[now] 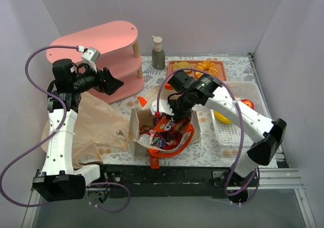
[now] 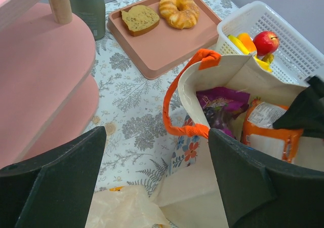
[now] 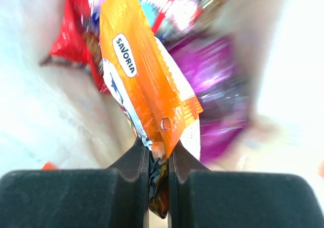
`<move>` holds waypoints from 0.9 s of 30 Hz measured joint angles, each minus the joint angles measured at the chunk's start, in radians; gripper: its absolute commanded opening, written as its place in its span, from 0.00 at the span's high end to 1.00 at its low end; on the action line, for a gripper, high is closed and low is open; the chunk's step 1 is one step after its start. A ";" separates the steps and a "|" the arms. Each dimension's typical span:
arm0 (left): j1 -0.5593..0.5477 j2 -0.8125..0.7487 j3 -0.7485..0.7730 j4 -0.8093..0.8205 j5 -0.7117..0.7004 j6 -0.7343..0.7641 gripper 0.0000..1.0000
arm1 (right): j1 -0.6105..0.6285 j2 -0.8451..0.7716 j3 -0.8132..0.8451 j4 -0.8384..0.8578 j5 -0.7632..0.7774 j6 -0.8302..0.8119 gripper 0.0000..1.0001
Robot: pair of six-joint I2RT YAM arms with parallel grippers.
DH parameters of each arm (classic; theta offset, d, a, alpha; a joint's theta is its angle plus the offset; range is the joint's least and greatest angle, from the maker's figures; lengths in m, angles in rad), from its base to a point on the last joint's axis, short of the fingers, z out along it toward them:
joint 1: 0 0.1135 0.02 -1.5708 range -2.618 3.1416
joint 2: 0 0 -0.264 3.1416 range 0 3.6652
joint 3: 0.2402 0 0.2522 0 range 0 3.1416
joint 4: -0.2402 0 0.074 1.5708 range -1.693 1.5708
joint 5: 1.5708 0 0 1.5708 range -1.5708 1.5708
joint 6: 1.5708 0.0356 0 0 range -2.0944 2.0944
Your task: Untie the knot of the grocery bags and take out the mixed food
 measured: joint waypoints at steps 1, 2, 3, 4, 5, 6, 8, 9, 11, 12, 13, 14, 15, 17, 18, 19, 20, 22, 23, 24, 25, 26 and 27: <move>0.000 0.005 0.000 0.000 0.003 0.000 0.18 | -0.004 -0.024 0.016 0.012 -0.014 -0.008 0.99; 0.000 0.011 0.000 0.000 0.006 0.000 0.18 | -0.006 -0.050 0.024 0.024 -0.031 -0.014 0.99; 0.000 0.016 0.000 0.000 0.010 0.000 0.18 | -0.011 -0.077 0.026 0.033 -0.050 -0.019 0.99; 0.000 0.021 0.000 0.000 0.012 0.000 0.18 | -0.014 -0.102 0.026 0.035 -0.066 -0.021 0.99; 0.000 0.024 0.000 0.000 0.014 0.000 0.18 | -0.017 -0.120 0.026 0.036 -0.077 -0.023 0.99; 0.000 0.028 0.001 0.000 0.018 0.000 0.18 | -0.020 -0.140 0.026 0.036 -0.092 -0.024 0.99; 0.000 0.035 0.005 0.000 0.029 0.000 0.17 | -0.028 -0.160 0.029 0.037 -0.116 -0.022 0.99; 0.000 0.037 0.006 0.000 0.035 0.000 0.18 | -0.034 -0.162 0.032 0.040 -0.126 -0.013 0.99; 0.000 0.037 0.006 0.000 0.055 0.001 0.17 | -0.072 -0.160 0.051 0.071 -0.159 0.039 0.99; 0.000 0.037 0.006 0.000 0.069 0.001 0.17 | -0.103 -0.159 0.063 0.107 -0.176 0.092 0.99; 0.000 0.037 0.007 0.002 0.082 0.000 0.16 | -0.141 -0.159 0.074 0.153 -0.188 0.151 0.99; 0.000 0.037 0.007 0.005 0.096 -0.004 0.15 | -0.183 -0.159 0.084 0.208 -0.197 0.208 0.99; 0.000 0.037 0.007 0.013 0.108 -0.008 0.15 | -0.223 -0.159 0.091 0.269 -0.204 0.275 0.99; 0.000 0.038 0.010 0.032 0.136 -0.022 0.13 | -0.291 -0.154 0.106 0.389 -0.209 0.394 0.99; 0.000 0.042 0.018 0.039 0.150 -0.028 0.12 | -0.319 -0.145 0.119 0.440 -0.211 0.446 0.99; -0.001 0.050 0.031 0.050 0.166 -0.037 0.12 | -0.336 -0.135 0.132 0.476 -0.214 0.487 0.99; -0.003 0.060 0.047 0.062 0.177 -0.047 0.11 | -0.356 -0.114 0.158 0.521 -0.224 0.543 0.99; -0.013 0.086 0.082 0.094 0.196 -0.068 0.09 | -0.370 -0.079 0.195 0.591 -0.253 0.624 0.99; -0.019 0.099 0.096 0.104 0.200 -0.074 0.05 | -0.372 -0.066 0.202 0.620 -0.269 0.653 0.99; -0.028 0.118 0.121 0.112 0.203 -0.082 0.04 | -0.375 -0.053 0.203 0.656 -0.294 0.690 0.99; -0.037 0.138 0.144 0.121 0.203 -0.087 0.04 | -0.376 -0.043 0.203 0.678 -0.315 0.720 0.99; -0.053 0.158 0.167 0.129 0.202 -0.092 0.04 | -0.375 -0.034 0.203 0.694 -0.336 0.749 0.99; -0.069 0.178 0.189 0.135 0.197 -0.094 0.04 | -0.375 -0.027 0.201 0.711 -0.355 0.776 0.99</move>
